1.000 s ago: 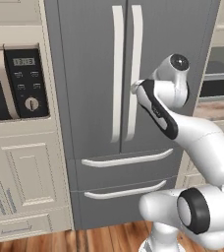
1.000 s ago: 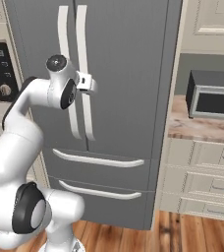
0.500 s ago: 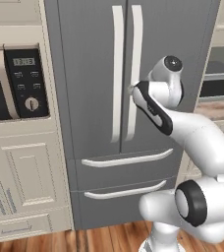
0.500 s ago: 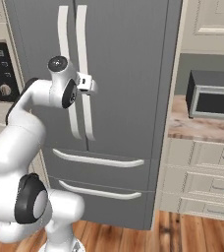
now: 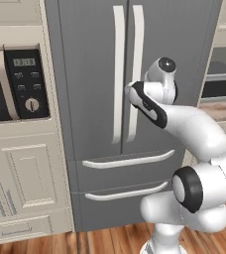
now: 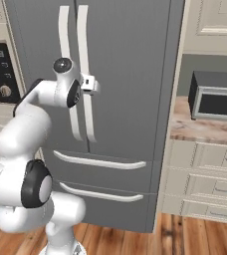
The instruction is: Take the cakes from the fridge and place them on the empty tray on the dining counter.
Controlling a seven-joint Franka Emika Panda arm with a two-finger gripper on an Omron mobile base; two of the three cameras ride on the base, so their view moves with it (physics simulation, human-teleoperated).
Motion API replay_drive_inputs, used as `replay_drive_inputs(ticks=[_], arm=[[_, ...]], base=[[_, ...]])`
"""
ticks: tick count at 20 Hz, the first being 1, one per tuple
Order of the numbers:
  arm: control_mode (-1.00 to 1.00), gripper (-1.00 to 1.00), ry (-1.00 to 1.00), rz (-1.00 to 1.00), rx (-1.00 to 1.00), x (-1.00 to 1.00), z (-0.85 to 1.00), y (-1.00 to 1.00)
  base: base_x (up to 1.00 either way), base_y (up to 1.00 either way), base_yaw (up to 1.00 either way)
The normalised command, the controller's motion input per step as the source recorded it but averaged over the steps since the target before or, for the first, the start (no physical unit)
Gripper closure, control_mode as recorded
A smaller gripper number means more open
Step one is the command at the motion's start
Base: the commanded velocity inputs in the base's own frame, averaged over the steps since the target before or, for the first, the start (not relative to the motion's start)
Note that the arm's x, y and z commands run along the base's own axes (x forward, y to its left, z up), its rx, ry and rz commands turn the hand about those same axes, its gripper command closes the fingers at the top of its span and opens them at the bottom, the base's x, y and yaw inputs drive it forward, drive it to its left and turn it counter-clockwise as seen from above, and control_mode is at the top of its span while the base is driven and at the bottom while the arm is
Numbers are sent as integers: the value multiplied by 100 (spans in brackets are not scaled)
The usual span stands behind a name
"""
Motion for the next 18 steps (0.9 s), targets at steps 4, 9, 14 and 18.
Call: replay_drive_inputs(ticks=[4, 9, 14, 18], arm=[[-100, -100, 0, 0, 0, 39, -15, 0], [-100, -100, 0, 0, 0, 22, -5, 0], [-100, -100, 0, 0, 0, 24, -1, 3], [-100, -100, 0, 0, 0, 27, -9, 8]], base=[[0, 0, 0], [0, 0, 0], [0, 0, 0], [0, 0, 0]])
